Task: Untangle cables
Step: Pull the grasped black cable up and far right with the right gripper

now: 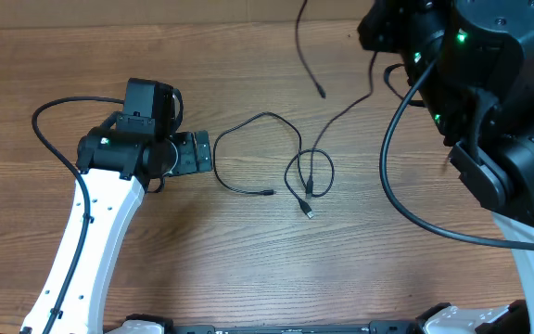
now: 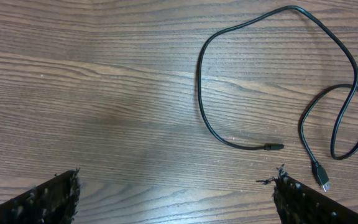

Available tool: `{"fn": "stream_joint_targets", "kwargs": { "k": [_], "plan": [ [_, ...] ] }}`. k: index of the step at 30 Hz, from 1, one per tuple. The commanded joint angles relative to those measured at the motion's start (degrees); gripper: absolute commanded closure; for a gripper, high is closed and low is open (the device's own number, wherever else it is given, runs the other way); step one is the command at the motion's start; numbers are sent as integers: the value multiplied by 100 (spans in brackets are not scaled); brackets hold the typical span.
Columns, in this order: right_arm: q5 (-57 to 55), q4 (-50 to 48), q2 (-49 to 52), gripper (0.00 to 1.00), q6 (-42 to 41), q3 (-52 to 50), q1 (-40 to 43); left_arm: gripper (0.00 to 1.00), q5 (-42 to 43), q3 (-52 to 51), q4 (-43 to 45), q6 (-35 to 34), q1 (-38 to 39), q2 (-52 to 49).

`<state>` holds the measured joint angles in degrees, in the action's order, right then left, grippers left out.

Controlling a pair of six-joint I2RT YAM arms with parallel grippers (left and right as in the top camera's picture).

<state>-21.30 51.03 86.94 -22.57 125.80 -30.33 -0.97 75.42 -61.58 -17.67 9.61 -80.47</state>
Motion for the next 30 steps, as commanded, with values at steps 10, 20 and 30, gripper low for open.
{"fn": "stream_joint_targets", "kwargs": {
  "k": [10,20,30],
  "plan": [
    [-815,223,780,96,61,155,1668,0,-52,92,11,-57,-17,63],
    [-494,-931,2365,96,57,155,2566,0,-52,92,11,-57,-17,63],
    [48,-2127,3491,96,11,153,2756,1,-52,92,11,-57,-17,63]
  ]
}}
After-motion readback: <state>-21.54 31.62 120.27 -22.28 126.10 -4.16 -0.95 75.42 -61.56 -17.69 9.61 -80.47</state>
